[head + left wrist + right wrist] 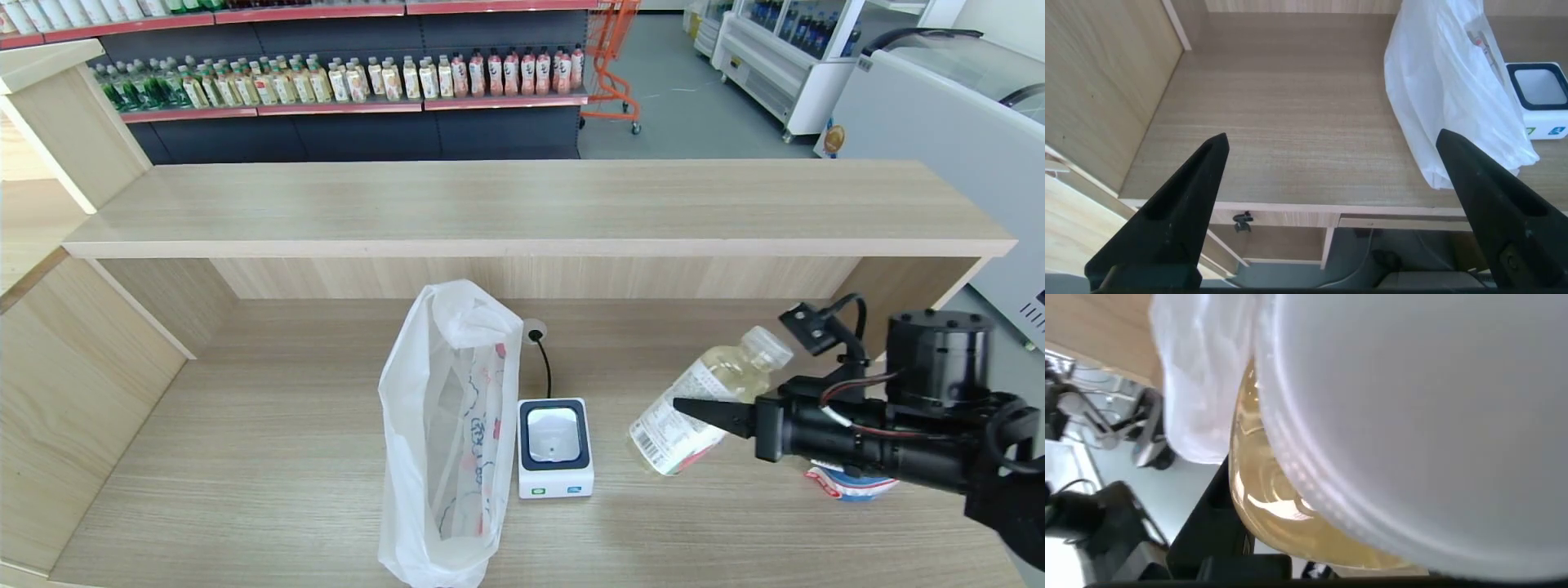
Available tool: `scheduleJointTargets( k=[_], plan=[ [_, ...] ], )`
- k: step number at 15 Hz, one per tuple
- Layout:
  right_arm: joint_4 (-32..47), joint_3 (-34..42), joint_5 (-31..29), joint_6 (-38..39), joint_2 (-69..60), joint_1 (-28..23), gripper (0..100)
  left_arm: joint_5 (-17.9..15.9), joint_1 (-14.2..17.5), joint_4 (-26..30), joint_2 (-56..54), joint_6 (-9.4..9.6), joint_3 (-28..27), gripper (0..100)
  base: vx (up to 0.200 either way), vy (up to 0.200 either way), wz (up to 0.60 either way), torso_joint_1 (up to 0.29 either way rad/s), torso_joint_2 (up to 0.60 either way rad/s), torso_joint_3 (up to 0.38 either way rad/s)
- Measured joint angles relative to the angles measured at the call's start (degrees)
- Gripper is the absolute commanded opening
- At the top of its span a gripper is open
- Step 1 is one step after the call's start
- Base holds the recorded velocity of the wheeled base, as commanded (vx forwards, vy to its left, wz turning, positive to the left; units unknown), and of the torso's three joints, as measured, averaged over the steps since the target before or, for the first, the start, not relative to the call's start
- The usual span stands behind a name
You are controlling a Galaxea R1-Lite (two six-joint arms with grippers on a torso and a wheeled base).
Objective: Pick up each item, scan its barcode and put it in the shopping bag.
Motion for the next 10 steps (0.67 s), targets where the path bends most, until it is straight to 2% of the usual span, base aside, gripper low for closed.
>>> scheduleJointTargets(
  k=[1,2,4,10],
  plan=[
    [1.7,0.0,7.6,1.6,-3.0,-2.3,0,0.0,0.0,0.0,0.0,0.0,0.0,100,0.0,0.0,0.0,0.0,0.0,0.0],
    [2.7,0.2,11.5,2.6,-5.2,-3.3,0,0.0,0.0,0.0,0.0,-0.02,0.0,100,0.0,0.0,0.0,0.0,0.0,0.0],
    [2.7,1.0,12.9,3.2,-8.0,-2.4,0,0.0,0.0,0.0,0.0,0.0,0.0,100,0.0,0.0,0.0,0.0,0.0,0.0],
    [2.2,4.7,16.2,4.8,-13.0,4.9,0,0.0,0.0,0.0,0.0,0.0,0.0,100,0.0,0.0,0.0,0.0,0.0,0.0]
  ],
)
